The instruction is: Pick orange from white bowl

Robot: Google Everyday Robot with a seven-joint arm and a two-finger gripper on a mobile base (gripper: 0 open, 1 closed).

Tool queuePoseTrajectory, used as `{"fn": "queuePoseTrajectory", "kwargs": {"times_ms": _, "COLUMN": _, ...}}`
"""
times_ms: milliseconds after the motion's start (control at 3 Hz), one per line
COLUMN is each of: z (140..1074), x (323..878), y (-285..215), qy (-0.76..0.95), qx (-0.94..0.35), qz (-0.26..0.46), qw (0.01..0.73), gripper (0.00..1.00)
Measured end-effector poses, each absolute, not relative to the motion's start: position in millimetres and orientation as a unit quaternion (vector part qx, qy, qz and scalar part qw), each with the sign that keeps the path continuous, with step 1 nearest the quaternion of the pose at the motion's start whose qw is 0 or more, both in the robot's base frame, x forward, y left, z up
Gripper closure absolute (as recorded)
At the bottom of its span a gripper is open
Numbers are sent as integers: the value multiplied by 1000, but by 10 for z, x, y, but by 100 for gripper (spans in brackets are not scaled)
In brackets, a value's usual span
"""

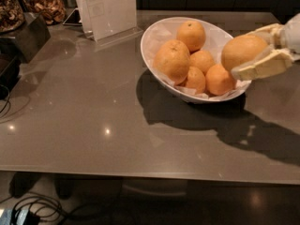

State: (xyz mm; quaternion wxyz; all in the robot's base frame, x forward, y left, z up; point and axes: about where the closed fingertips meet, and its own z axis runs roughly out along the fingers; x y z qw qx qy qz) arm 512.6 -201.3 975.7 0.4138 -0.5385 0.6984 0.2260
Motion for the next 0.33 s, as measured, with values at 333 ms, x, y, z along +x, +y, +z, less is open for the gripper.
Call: {"fn": "queuePoseTrajectory", "kwargs": {"times_ms": 333, "z": 9760, "x": 5090, "y": -2068, "qy": 701, "qx": -534, "qz": 226, "qw": 416, "gripper": 100}}
